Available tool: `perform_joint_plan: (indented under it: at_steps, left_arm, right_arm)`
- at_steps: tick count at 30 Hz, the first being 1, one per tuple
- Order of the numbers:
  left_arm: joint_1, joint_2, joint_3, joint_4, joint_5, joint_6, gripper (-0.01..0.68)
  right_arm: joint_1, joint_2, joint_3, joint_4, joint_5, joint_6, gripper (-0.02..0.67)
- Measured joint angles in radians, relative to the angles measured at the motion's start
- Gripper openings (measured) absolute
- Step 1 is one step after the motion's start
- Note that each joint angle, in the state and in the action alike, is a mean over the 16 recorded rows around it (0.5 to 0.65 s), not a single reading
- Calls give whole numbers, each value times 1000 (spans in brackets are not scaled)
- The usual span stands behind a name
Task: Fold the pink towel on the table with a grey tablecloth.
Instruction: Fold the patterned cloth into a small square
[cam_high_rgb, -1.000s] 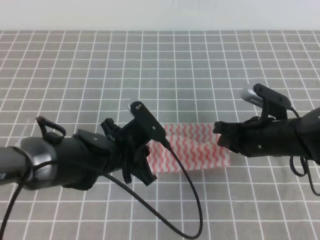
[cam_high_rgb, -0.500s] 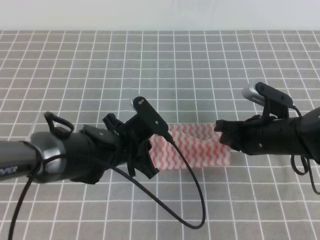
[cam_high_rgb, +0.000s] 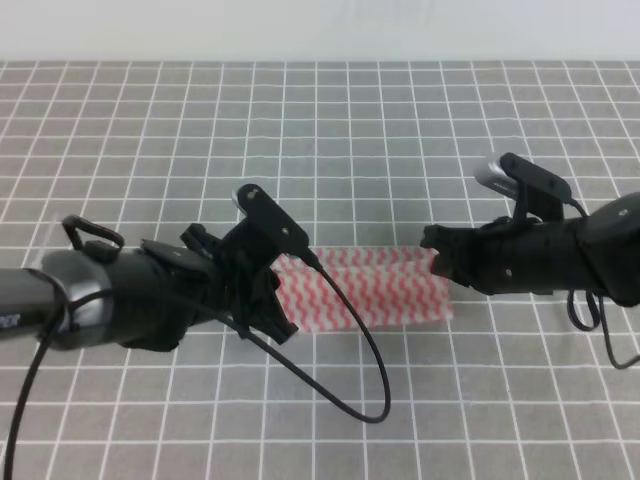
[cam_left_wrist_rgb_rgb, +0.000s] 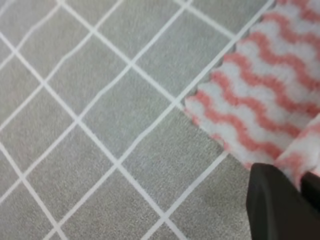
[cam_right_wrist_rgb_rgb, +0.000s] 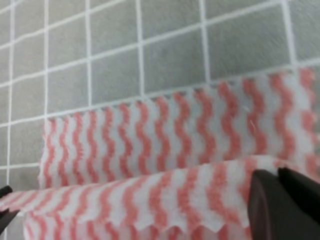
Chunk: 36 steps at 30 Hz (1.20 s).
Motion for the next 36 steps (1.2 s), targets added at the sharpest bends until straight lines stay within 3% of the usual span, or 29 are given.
perform_joint_plan:
  at_steps: [36]
  left_arm:
    - [24, 58, -67, -4, 31, 2, -1]
  right_arm:
    - [-4, 66, -60, 6, 4, -20, -15]
